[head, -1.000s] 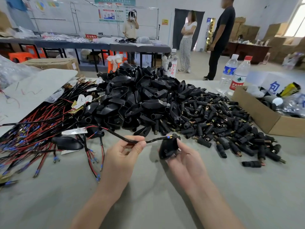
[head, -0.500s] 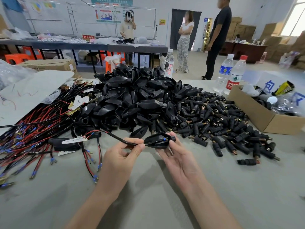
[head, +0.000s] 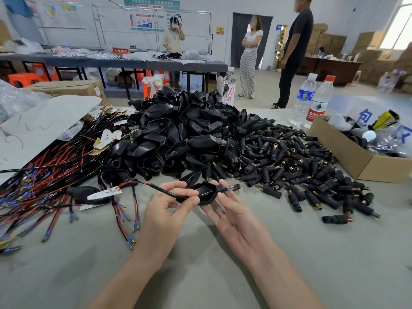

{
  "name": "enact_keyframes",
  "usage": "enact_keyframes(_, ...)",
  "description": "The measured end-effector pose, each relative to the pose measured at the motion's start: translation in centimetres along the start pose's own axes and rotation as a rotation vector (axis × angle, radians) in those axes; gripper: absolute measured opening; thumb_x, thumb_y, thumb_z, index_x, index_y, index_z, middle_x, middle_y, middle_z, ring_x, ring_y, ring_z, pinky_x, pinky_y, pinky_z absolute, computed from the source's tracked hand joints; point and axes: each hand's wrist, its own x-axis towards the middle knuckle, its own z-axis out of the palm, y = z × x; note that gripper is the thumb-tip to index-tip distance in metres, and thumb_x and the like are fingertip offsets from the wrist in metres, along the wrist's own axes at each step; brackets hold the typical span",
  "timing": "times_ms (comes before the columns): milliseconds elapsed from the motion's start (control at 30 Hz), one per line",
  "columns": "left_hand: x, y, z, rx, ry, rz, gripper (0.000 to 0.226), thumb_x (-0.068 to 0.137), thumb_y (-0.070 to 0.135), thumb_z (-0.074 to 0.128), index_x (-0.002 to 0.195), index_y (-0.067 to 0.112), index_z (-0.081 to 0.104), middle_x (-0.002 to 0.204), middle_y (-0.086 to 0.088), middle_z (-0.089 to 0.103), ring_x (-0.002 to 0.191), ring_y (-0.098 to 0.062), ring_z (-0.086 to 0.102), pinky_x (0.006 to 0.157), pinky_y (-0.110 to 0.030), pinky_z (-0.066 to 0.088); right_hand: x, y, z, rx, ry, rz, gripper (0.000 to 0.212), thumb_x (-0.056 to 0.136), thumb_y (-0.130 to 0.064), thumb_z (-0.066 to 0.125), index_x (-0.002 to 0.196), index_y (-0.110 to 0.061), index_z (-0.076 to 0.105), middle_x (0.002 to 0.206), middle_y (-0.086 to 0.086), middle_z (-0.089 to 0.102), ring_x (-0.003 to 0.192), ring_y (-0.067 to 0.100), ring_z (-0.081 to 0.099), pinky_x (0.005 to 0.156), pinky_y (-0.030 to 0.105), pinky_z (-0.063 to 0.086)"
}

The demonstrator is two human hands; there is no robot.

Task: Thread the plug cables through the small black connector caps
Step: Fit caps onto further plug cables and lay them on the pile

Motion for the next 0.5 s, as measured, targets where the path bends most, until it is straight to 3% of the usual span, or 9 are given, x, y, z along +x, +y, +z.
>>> enact_keyframes(67, 0.08, 0.03, 0.08, -0.076, -0.019, -0.024, 0.009, 0.083, 0.024, 0.080, 0.087, 0.032, 0.079, 0.114, 0.011, 0.065, 0.107, -0.013, 0.066, 0.096, -0.036, 0.052, -0.07, 0.17, 0.01, -0.018, -0.036, 0.018, 0.029, 0.085, 0.002, 0.064, 0.111, -0.009, 0.071, 0.130, 0.015, 0.065, 0.113, 0.031, 0.068, 0.081, 0.042, 0.060)
enact_keyframes(133, 0.06, 0.06, 0.17, -0.118, -0.059, -0.033, 0.017, 0.085, 0.013, 0.076, 0.088, 0.030, 0.079, 0.111, 0.009, 0.067, 0.108, -0.008, 0.066, 0.096, -0.028, 0.053, -0.10, 0.33, -0.03, -0.061, -0.064, 0.026, 0.019, 0.093, -0.006, 0.061, 0.109, -0.008, 0.072, 0.125, 0.015, 0.068, 0.115, 0.031, 0.067, 0.084, 0.041, 0.059)
enact_keyframes(200, 0.06, 0.16, 0.18, -0.095, -0.090, -0.021, 0.025, 0.087, 0.006, 0.073, 0.089, 0.030, 0.080, 0.107, 0.012, 0.071, 0.107, -0.002, 0.065, 0.090, -0.014, 0.050, -0.04, 0.51, -0.11, -0.098, -0.065, 0.019, 0.022, 0.099, -0.015, 0.058, 0.116, -0.005, 0.068, 0.119, 0.014, 0.070, 0.115, 0.031, 0.067, 0.087, 0.041, 0.058)
enact_keyframes(267, 0.08, 0.21, 0.15, -0.078, -0.118, -0.022, 0.022, 0.089, 0.005, 0.071, 0.094, 0.024, 0.079, 0.104, 0.012, 0.074, 0.103, 0.000, 0.067, 0.084, -0.008, 0.048, -0.02, 0.60, -0.18, -0.118, -0.055, 0.017, 0.029, 0.097, -0.018, 0.059, 0.122, -0.003, 0.063, 0.119, 0.014, 0.070, 0.114, 0.031, 0.067, 0.086, 0.040, 0.059)
enact_keyframes(500, 0.27, 0.20, 0.08, -0.193, -0.167, -0.231, 0.026, 0.094, 0.007, 0.066, 0.113, 0.024, 0.067, 0.098, -0.001, 0.075, 0.081, -0.015, 0.070, 0.063, -0.031, 0.060, -0.04, 0.00, -0.40, -0.236, -0.006, -0.035, 0.024, 0.089, -0.021, 0.065, 0.108, -0.010, 0.075, 0.114, 0.013, 0.072, 0.108, 0.029, 0.070, 0.080, 0.036, 0.060)
